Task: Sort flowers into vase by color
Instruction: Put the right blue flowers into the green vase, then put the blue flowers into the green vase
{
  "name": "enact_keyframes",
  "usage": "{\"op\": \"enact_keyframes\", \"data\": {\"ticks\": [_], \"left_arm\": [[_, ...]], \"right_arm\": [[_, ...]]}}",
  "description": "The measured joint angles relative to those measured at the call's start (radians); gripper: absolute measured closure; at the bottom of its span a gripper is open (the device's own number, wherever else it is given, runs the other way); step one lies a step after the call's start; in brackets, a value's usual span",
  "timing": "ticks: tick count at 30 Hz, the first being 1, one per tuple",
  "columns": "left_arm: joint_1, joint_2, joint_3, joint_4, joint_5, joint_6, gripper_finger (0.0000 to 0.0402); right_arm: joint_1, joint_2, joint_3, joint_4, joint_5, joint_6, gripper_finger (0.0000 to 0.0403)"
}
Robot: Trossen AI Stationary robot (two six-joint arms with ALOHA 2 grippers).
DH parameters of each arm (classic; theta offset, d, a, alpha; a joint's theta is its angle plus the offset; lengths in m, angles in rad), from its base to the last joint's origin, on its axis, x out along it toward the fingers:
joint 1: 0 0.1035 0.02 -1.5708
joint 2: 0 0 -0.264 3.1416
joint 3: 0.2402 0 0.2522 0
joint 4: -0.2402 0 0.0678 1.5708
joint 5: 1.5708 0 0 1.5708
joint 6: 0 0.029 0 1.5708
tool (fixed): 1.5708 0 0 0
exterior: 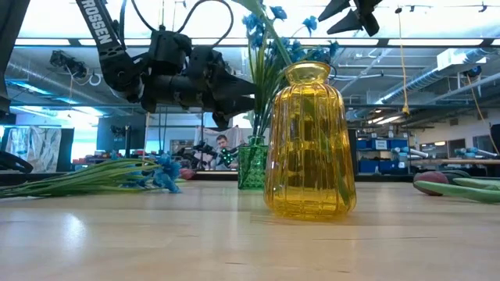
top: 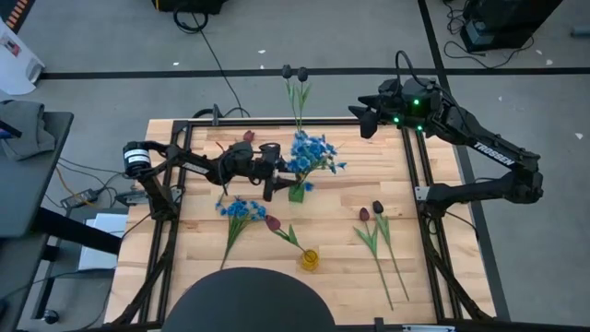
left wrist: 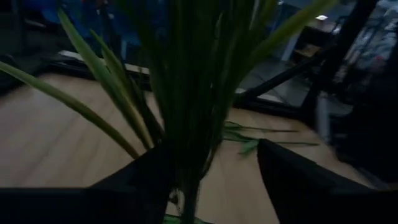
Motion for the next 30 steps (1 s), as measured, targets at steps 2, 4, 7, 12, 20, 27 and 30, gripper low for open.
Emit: {"op": "enact_keyframes", "data": {"ticks": [2,4,7,12,20,27,30], "left_arm": [[0.009,0.000,0.000,0.006,0.036,-0.039,0.0148],[0.027,0.000,0.000,0.006,0.080,-0.087,0.0128],[0.066,-0.001,0.000,0.006,0.184,-0.154,0.0104],[0.140,-0.002,0.000,0.000,0.331,-0.277,0.0089],[0.217,-0.003,0.000,-0.016,0.431,-0.486,0.0122],[0.226,-0.003,0.000,-0.079,0.430,-0.617,0.0160],[0.226,-0.004,0.000,-0.169,0.418,-0.657,0.0167]], "right_arm": [[0.000,-0.001,0.000,0.000,0.000,-0.002,0.0163],[0.000,-0.004,0.000,0.000,0.000,-0.002,0.0163],[0.000,-0.012,0.000,0.000,0.000,-0.004,0.0163],[0.000,-0.032,0.000,0.000,0.000,-0.007,0.0163],[0.000,-0.067,0.000,0.000,0.001,-0.010,0.0163],[0.000,-0.077,0.000,-0.002,0.001,-0.010,0.0163],[0.000,-0.077,0.000,-0.005,0.001,-0.010,0.0163]]}}
